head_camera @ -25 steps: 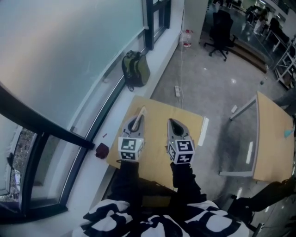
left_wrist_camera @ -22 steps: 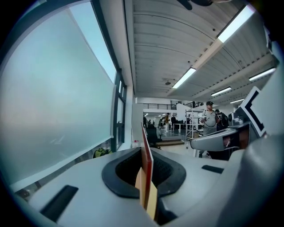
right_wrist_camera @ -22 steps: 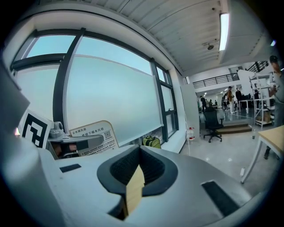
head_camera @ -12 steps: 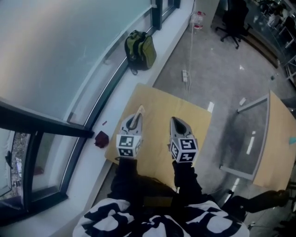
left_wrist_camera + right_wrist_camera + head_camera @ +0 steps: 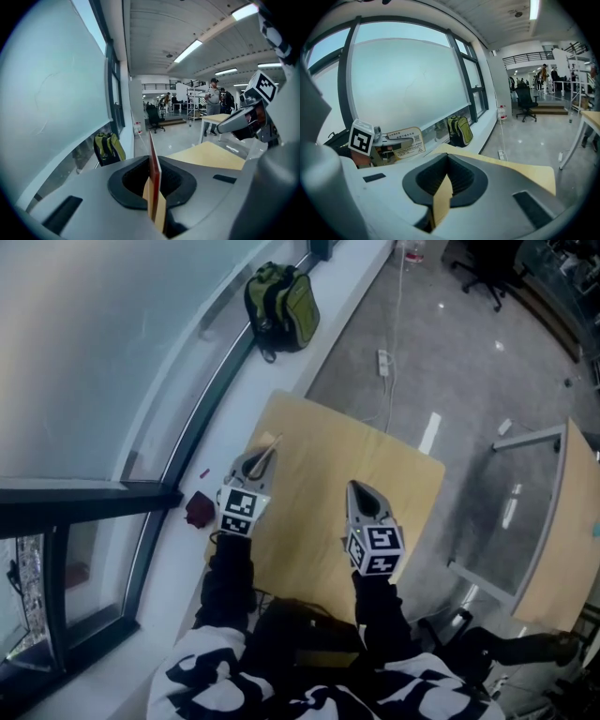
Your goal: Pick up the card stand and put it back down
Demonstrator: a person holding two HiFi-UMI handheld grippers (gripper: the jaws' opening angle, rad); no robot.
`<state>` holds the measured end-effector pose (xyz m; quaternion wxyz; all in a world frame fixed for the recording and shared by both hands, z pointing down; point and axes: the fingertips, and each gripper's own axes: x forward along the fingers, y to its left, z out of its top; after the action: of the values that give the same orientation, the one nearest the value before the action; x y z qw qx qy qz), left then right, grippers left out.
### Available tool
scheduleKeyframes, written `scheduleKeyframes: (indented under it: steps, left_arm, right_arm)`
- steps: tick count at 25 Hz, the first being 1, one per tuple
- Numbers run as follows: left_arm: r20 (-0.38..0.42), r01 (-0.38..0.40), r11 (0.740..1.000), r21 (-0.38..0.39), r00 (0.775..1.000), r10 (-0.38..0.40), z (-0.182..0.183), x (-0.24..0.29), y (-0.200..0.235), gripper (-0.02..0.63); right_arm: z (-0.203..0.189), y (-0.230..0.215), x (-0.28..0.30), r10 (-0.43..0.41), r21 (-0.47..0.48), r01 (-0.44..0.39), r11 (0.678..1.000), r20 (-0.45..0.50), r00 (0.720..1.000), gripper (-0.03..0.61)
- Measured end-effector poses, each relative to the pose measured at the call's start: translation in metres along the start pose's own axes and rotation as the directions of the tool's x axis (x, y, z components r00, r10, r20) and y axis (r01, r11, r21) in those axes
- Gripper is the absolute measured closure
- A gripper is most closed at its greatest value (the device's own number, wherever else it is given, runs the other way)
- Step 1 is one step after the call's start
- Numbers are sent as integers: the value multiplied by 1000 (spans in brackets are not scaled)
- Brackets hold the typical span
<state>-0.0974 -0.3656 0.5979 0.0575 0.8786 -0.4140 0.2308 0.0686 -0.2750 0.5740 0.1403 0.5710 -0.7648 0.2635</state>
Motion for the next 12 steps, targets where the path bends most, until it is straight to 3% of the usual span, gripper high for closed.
scheduleKeyframes:
  steps: [7, 12]
  left_arm:
    - [-78, 72, 981, 178, 995, -59, -12, 47, 60, 591]
    - [-91, 227, 945, 236, 973, -211, -11, 80, 79, 591]
  right_arm:
    - [-9, -21, 26, 0, 4, 0, 1000, -14, 1000, 561]
    - [-9, -23, 36, 26, -3, -26, 1000, -6, 1000, 561]
